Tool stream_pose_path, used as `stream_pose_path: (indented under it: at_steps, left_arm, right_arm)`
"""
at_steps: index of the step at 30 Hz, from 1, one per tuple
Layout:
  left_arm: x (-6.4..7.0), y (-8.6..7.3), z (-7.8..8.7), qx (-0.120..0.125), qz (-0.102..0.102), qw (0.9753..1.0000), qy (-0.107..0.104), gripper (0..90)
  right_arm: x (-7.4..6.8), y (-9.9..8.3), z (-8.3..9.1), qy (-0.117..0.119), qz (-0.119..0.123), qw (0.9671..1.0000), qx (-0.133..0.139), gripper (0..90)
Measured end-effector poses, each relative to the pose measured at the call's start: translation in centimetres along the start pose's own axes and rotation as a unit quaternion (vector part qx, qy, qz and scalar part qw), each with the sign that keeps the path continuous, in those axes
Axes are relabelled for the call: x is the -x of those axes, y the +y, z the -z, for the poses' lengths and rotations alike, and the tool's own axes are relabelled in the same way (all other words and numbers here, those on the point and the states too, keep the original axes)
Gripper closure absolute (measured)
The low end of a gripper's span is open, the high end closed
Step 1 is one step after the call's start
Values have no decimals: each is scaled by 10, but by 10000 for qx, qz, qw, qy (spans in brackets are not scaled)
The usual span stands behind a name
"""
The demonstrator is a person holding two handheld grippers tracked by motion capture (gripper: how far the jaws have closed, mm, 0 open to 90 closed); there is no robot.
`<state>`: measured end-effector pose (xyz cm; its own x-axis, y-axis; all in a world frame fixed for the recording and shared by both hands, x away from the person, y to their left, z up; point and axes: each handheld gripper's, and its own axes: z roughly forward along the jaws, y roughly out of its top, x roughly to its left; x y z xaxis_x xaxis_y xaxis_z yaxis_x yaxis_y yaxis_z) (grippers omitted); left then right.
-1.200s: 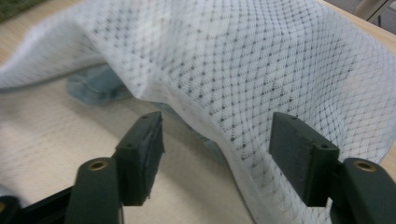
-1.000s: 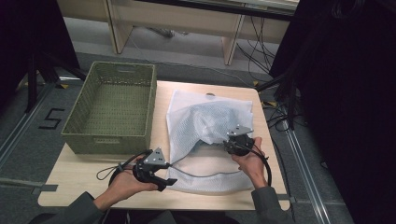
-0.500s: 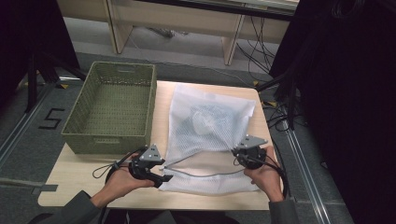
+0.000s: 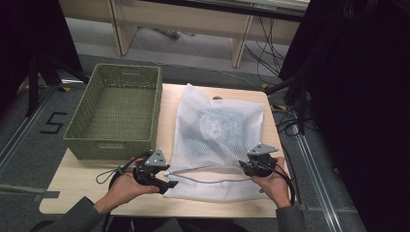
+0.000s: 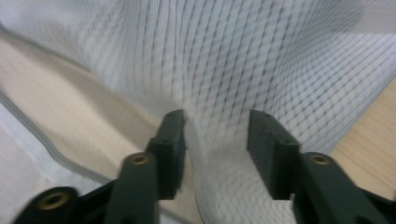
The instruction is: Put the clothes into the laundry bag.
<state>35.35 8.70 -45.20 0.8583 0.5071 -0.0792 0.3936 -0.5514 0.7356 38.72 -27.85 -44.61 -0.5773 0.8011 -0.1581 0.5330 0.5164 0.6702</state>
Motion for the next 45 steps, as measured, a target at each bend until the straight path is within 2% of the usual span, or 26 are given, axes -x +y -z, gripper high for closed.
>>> stream_pose_path:
  at_steps: [4, 6, 7, 8, 9, 12, 15, 19, 20, 21, 23, 25, 28, 29, 31, 33, 34, 35, 36, 37, 38, 40, 41, 42, 44, 45]
  left_arm:
    - [0, 0, 1, 11, 24, 10000, 30, 330]
    - [-1, 0, 2, -1, -58, 10000, 47, 330]
    - [0, 0, 2, 9, 12, 10000, 60, 329]
    - [-1, 0, 2, 6, -52, 10000, 59, 328]
    - [-1, 0, 3, 11, -21, 10000, 63, 326]
    - [-2, -1, 5, 34, 20, 10000, 91, 323]
    - [-3, -2, 7, 64, 35, 9999, 108, 320]
    - [-6, -4, 10, 142, 39, 9998, 119, 315]
    - [-6, -5, 11, 129, 105, 9998, 127, 314]
    - [-6, -5, 12, 116, 56, 9998, 141, 314]
    - [-7, -7, 13, 141, 117, 9997, 138, 312]
    - [-9, -8, 16, 129, 58, 9997, 175, 310]
    - [-11, -11, 18, 156, 176, 9995, 202, 302]
    - [-13, -12, 20, 164, 106, 9997, 175, 297]
    - [-12, -14, 21, 232, 224, 9993, 213, 295]
    - [-14, -15, 23, 180, 157, 9995, 208, 292]
    - [-14, -16, 24, 183, 163, 9995, 219, 290]
    - [-14, -17, 24, 252, 213, 9993, 184, 289]
    - [-14, -17, 25, 198, 191, 9994, 186, 288]
    - [-14, -18, 25, 205, 216, 9994, 196, 286]
    - [-14, -19, 26, 181, 187, 9994, 210, 285]
    - [-14, -20, 27, 243, 229, 9993, 190, 282]
    - [-13, -21, 27, 257, 245, 9992, 210, 282]
    - [-14, -22, 29, 187, 167, 9995, 214, 280]
    - [-14, -24, 30, 207, 231, 9993, 204, 278]
    - [-14, -24, 31, 192, 126, 9995, 219, 277]
  right_arm:
    - [0, 6, 5, 107, -230, 9985, 488, 468]
    - [-3, 8, 9, 221, -421, 9976, 511, 454]
    - [-2, 9, 9, 249, -340, 9974, 582, 450]
    - [-6, 10, 10, 306, -550, 9962, 604, 442]
    - [-4, 11, 10, 312, -370, 9963, 712, 427]
    - [-8, 13, 13, 556, -685, 9939, 665, 411]
    - [-11, 15, 14, 621, -696, 9922, 831, 396]
    - [-18, 18, 17, 804, -790, 9900, 851, 377]
    - [-19, 19, 17, 828, -720, 9900, 882, 372]
    - [-19, 20, 17, 852, -657, 9901, 904, 369]
    - [-23, 20, 17, 939, -753, 9882, 950, 361]
    - [-24, 21, 17, 943, -621, 9889, 969, 356]
    - [-30, 21, 18, 1091, -749, 9866, 955, 349]
    - [-30, 21, 18, 1112, -737, 9867, 924, 346]
    - [-31, 20, 18, 1113, -636, 9870, 966, 342]
    - [-35, 20, 19, 1140, -702, 9866, 929, 338]
    - [-36, 19, 18, 1170, -674, 9859, 991, 336]
    - [-37, 19, 20, 1193, -700, 9864, 890, 334]
    - [-39, 18, 19, 1182, -691, 9862, 935, 333]
    - [-38, 18, 19, 1166, -561, 9868, 971, 331]
    - [-42, 17, 19, 1281, -699, 9850, 921, 330]
    - [-43, 16, 19, 1228, -582, 9861, 953, 328]
    - [-43, 15, 19, 1292, -531, 9860, 914, 327]
    - [-44, 15, 20, 1253, -559, 9862, 924, 326]
    - [-48, 14, 22, 1404, -691, 9842, 823, 320]
    - [-48, 13, 20, 1368, -603, 9849, 872, 319]
